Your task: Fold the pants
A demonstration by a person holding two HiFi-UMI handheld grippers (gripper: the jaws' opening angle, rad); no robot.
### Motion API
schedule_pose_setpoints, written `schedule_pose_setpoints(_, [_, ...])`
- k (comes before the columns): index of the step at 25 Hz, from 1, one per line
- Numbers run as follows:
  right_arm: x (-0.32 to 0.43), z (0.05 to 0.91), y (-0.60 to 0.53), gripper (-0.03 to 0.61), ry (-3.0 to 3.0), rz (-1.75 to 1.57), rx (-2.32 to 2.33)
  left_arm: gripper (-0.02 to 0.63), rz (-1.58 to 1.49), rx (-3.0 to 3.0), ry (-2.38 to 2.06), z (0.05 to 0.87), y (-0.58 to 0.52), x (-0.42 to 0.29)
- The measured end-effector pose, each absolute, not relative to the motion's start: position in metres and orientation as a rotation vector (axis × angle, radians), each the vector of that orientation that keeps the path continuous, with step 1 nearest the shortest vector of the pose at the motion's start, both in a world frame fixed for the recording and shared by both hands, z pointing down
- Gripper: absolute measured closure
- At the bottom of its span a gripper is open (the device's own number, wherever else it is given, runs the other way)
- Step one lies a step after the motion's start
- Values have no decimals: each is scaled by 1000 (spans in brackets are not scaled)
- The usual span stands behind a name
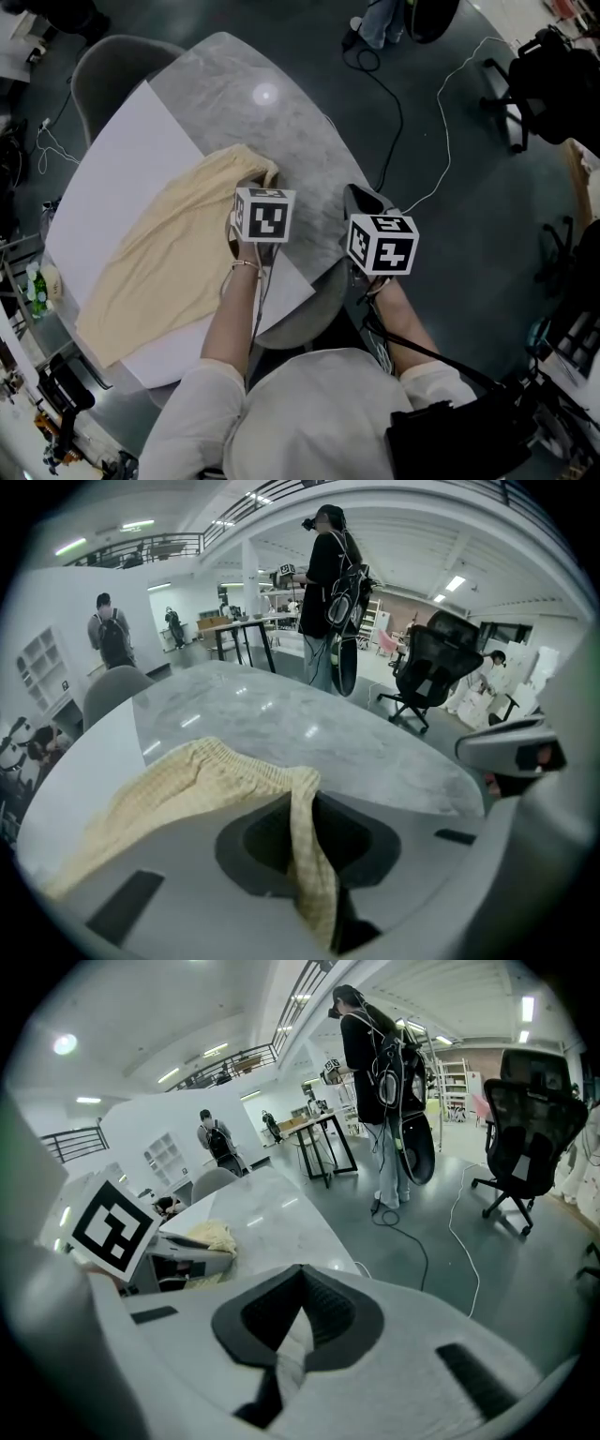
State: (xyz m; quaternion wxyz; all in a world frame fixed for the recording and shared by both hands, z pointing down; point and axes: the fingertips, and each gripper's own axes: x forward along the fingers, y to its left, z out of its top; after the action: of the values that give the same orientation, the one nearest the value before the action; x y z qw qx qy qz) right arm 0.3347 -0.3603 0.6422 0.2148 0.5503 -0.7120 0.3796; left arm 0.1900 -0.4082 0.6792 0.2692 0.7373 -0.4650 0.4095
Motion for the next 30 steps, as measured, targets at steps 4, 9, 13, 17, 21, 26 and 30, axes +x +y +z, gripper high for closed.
schedule_pose_setpoints(4, [333, 632, -365, 586, -1987, 1023, 1523, 569, 1011, 1992, -1257, 668, -406, 187])
schedule_pose_setpoints(9, [321, 616, -367, 586, -2012, 987, 1509, 569, 912, 1991, -1308, 638, -403, 171])
schedule_pose_setpoints(13, [303, 597, -364, 586, -2047, 942, 1483, 569, 840, 1980, -1332, 611, -394, 151])
schedule_pose_setpoints(17, [277, 573, -356, 585, -2088, 893, 1455, 569, 778, 1962, -1390, 587, -382, 118])
schedule_pose_setpoints(21, [250, 548, -345, 586, -2125, 845, 1428, 569, 729, 1945, -1440, 563, -365, 85])
schedule_pose_setpoints(26, [213, 519, -334, 585, -2176, 784, 1385, 569, 651, 1925, -1509, 533, -345, 41])
schedule_pose_setpoints(30, [176, 498, -322, 586, -2211, 744, 1343, 571, 607, 1909, -1563, 511, -325, 0])
